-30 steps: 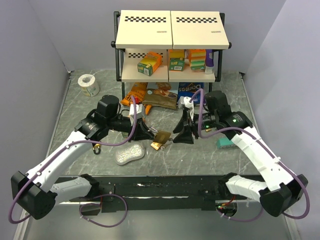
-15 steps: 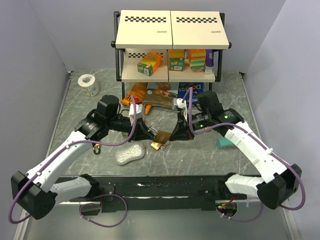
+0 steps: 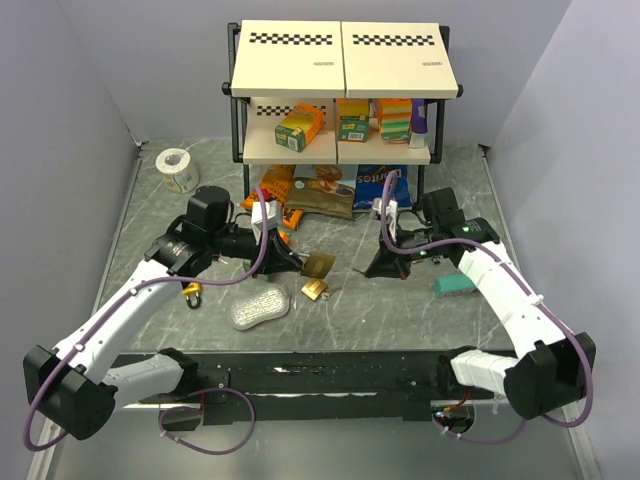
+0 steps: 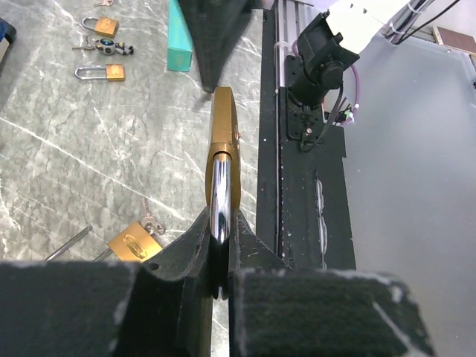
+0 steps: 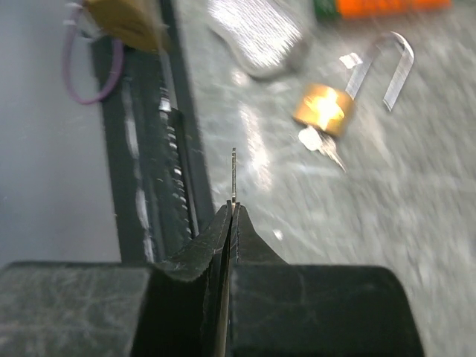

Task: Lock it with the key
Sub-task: Lock the lock, then place the key at the center of the board.

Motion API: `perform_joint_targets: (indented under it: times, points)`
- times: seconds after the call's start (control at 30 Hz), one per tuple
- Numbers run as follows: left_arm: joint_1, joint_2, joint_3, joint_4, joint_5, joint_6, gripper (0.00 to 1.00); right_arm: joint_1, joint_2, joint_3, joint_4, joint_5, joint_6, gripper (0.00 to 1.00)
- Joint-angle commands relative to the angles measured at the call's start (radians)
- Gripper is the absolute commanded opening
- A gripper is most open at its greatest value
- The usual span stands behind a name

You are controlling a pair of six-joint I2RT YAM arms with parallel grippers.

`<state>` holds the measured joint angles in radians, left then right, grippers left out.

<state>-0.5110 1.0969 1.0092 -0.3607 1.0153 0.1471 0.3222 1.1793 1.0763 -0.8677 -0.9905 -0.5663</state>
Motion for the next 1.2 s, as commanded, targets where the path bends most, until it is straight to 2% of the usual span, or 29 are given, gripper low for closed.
perform_joint_targets:
  times: [0.0,0.13,0.2,0.4,0.63,0.93,0.97,1.03,1.07,1.17]
  points:
    - [0.002,-0.002,0.022,0.097,0.051,0.023,0.01,-0.1,0.04,-0.055,0.098,0.102,0.037,0.0]
    - [0.002,0.032,0.046,0.056,0.008,0.045,0.01,-0.167,0.088,-0.088,0.275,0.292,0.247,0.0]
    - [0.002,0.037,0.049,0.04,-0.009,0.043,0.01,-0.175,0.108,-0.116,0.337,0.414,0.29,0.0]
    - [0.002,0.035,0.012,0.111,-0.032,-0.018,0.01,-0.176,0.264,-0.107,0.443,0.616,0.422,0.0]
    - [0.002,0.055,0.005,0.097,-0.08,-0.012,0.01,-0.178,0.436,-0.044,0.466,0.665,0.456,0.0]
    - [0.0,0.057,-0.006,0.078,-0.098,0.0,0.01,-0.179,0.557,0.023,0.455,0.705,0.505,0.01]
    - [0.0,0.061,-0.004,0.072,-0.098,0.002,0.01,-0.181,0.563,0.028,0.454,0.719,0.511,0.15]
    - [0.0,0.069,0.002,0.054,-0.104,0.008,0.01,-0.181,0.568,0.033,0.45,0.714,0.508,0.34]
    - [0.002,0.078,0.006,0.049,-0.104,0.009,0.01,-0.183,0.568,0.036,0.449,0.713,0.502,0.46]
    - [0.002,0.09,0.011,0.051,-0.103,-0.003,0.01,-0.184,0.553,0.05,0.426,0.688,0.482,0.62]
